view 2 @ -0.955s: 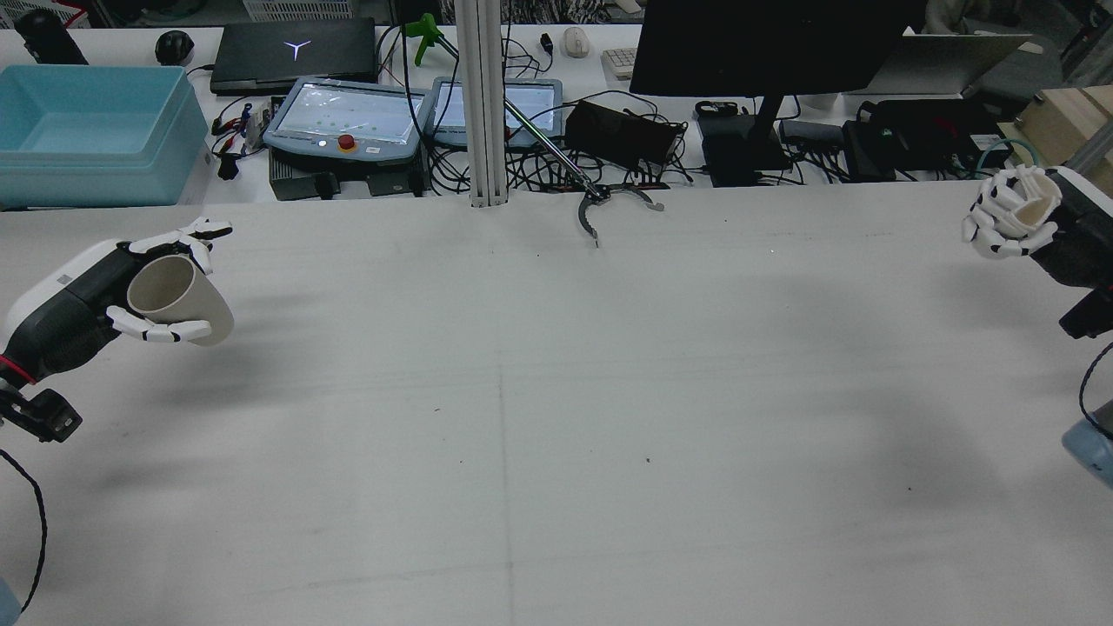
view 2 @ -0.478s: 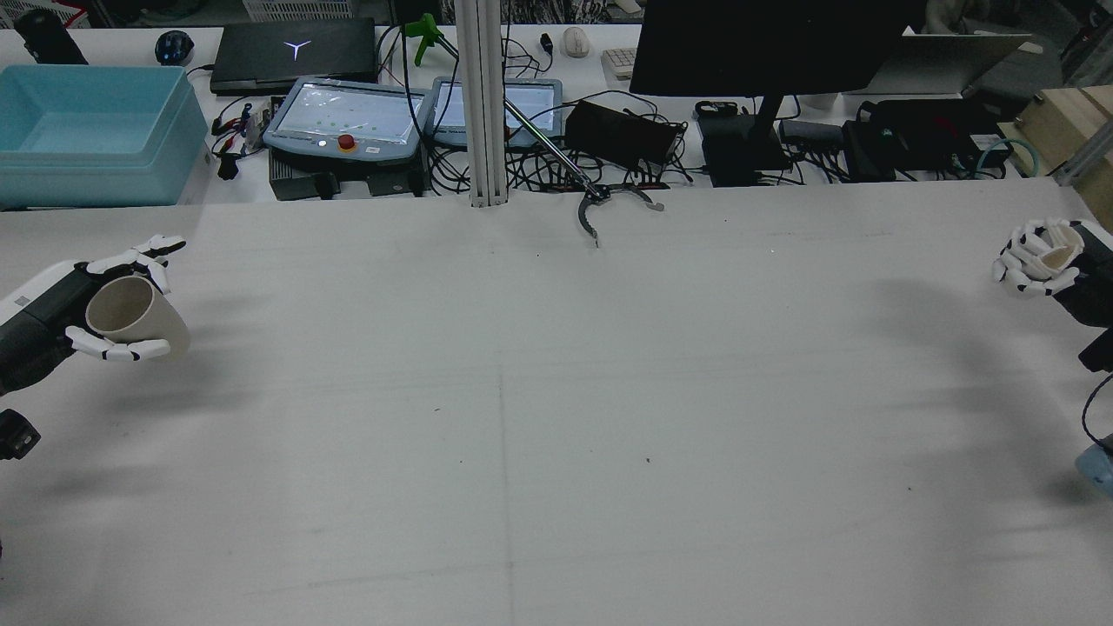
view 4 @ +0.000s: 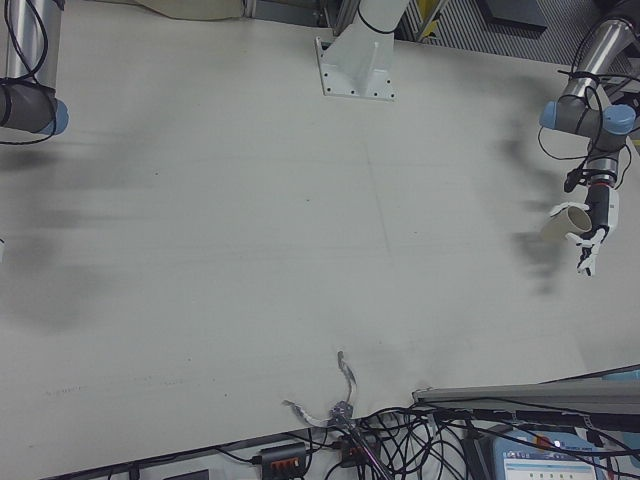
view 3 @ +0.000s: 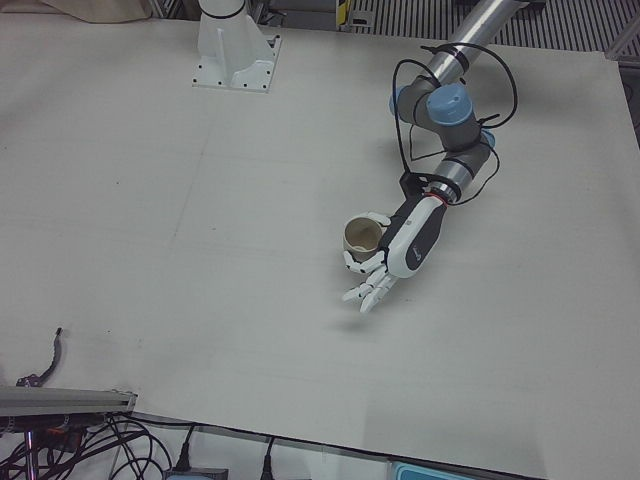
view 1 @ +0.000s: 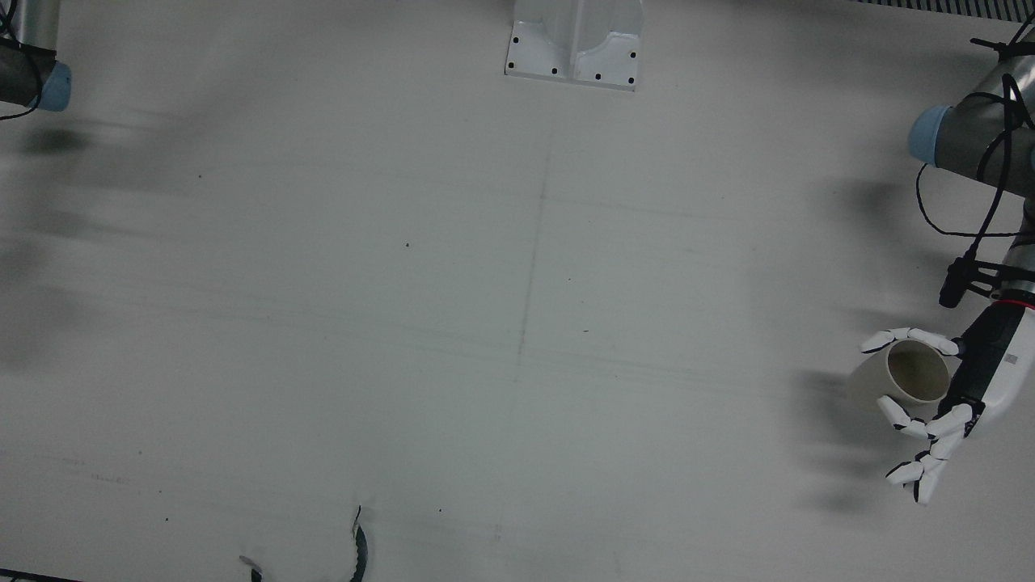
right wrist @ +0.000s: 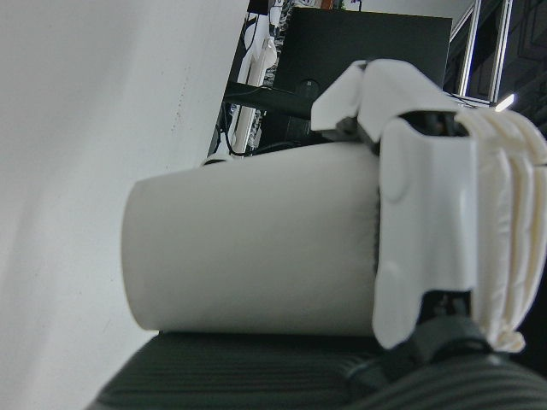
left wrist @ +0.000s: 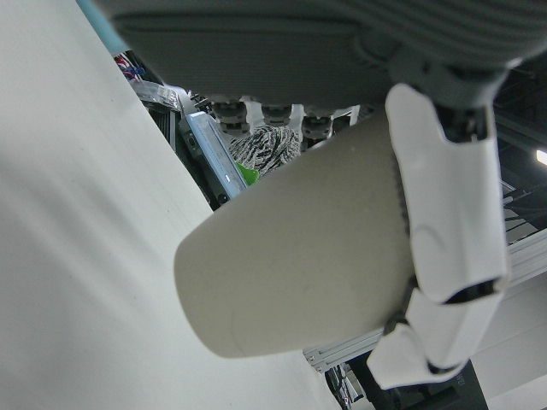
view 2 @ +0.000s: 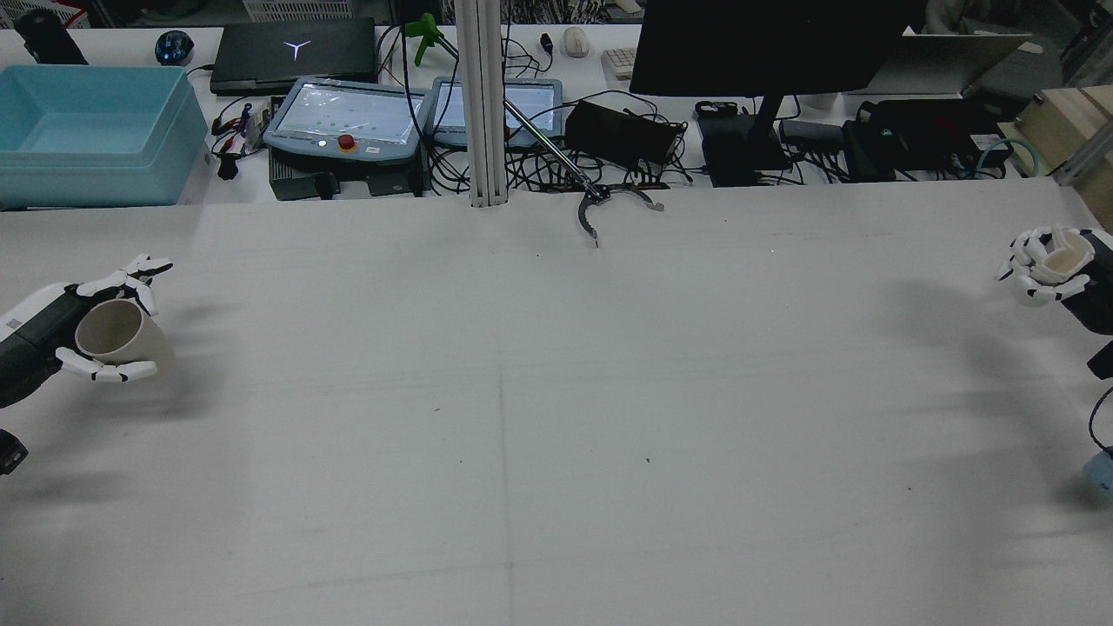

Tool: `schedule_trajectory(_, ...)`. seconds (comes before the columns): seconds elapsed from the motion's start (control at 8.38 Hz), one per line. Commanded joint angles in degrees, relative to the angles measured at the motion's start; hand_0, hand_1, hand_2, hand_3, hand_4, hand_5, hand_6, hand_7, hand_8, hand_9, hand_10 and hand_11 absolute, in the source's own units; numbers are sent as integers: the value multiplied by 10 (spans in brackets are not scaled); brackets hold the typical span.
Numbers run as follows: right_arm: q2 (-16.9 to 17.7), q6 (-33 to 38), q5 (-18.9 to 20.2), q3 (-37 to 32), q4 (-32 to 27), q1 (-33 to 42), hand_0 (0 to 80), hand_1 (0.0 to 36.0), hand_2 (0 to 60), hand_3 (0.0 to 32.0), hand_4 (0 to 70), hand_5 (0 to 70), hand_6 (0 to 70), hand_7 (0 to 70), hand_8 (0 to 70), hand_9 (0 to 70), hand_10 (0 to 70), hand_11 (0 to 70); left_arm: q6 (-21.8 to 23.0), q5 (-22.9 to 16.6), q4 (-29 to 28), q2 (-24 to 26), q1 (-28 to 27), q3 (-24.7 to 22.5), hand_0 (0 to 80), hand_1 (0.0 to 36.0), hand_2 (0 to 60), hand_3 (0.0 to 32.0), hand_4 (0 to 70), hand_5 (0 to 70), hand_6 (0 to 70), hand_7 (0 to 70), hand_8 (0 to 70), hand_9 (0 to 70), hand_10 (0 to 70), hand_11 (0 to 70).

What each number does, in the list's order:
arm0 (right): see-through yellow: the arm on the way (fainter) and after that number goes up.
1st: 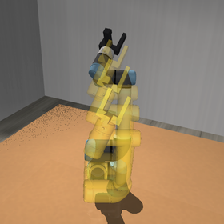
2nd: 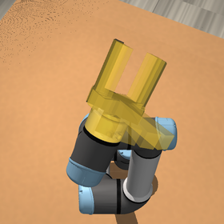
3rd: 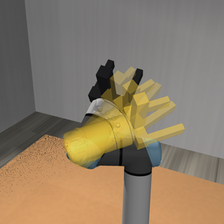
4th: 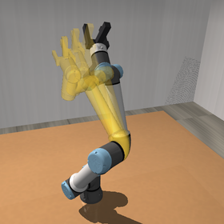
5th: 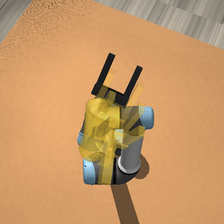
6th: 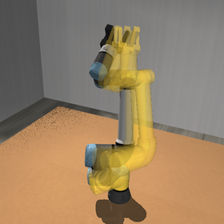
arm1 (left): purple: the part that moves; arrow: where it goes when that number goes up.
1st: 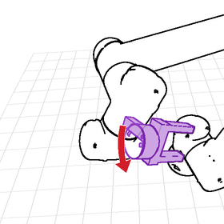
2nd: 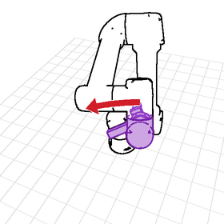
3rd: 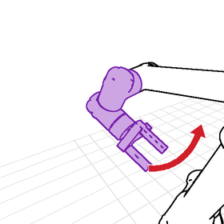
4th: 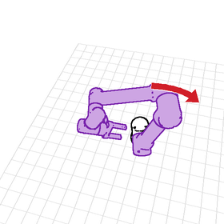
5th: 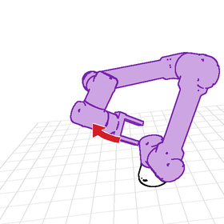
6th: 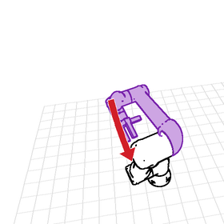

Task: Pour water
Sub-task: 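Move both hands holding the cups back toward their sides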

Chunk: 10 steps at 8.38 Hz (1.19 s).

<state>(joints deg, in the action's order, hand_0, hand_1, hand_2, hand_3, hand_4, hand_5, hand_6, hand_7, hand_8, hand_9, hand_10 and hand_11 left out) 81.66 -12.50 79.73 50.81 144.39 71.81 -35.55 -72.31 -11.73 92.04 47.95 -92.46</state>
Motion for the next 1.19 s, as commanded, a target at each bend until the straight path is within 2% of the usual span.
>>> schedule_trajectory(0.0,2,5,2,5,-1,4,574,189,0,0,148,173,97,26,40,32,0,17,-26,4,-55,1,0,56,565,223,372,0,511,700,85,160,28,36,40,73)
schedule_trajectory(0.12,3,9,6,10,-1,12,574,194,0,0,132,155,92,23,23,30,0,13,-27,5,-55,2,-2,61,565,223,365,0,512,700,87,162,28,36,40,72)
schedule_trajectory(0.24,3,9,7,20,-1,20,550,182,0,0,101,142,82,30,14,30,0,6,-27,6,-63,3,-2,75,572,221,337,0,513,700,90,164,28,36,38,70)
schedule_trajectory(0.48,6,8,22,31,-1,19,544,185,19,0,108,164,82,45,18,37,0,5,-41,5,-60,4,-2,76,590,209,229,0,490,700,86,159,26,33,33,63)
schedule_trajectory(0.6,6,8,26,32,-1,21,546,190,40,0,117,170,87,51,21,39,0,5,-42,5,-53,5,-2,78,586,202,185,0,459,700,75,155,17,24,13,34)
schedule_trajectory(0.72,6,8,26,32,-1,25,550,203,83,0,138,193,97,67,25,42,0,5,-41,5,-46,5,-2,78,573,174,83,0,394,672,60,143,7,14,0,1)
schedule_trajectory(0.84,6,8,26,32,-1,26,553,210,106,0,145,199,103,77,29,47,0,6,-40,5,-43,6,-2,78,569,162,19,0,351,394,47,126,2,11,0,0)
schedule_trajectory(0.96,5,8,27,32,-1,27,556,216,121,0,152,201,106,82,31,50,0,5,-40,5,-40,6,-2,77,565,152,0,0,338,264,44,118,0,9,0,0)
schedule_trajectory(1.07,5,8,26,32,-1,28,558,221,139,0,157,205,108,85,32,51,0,3,-40,5,-39,6,-2,77,564,149,0,0,326,202,42,112,0,8,0,0)
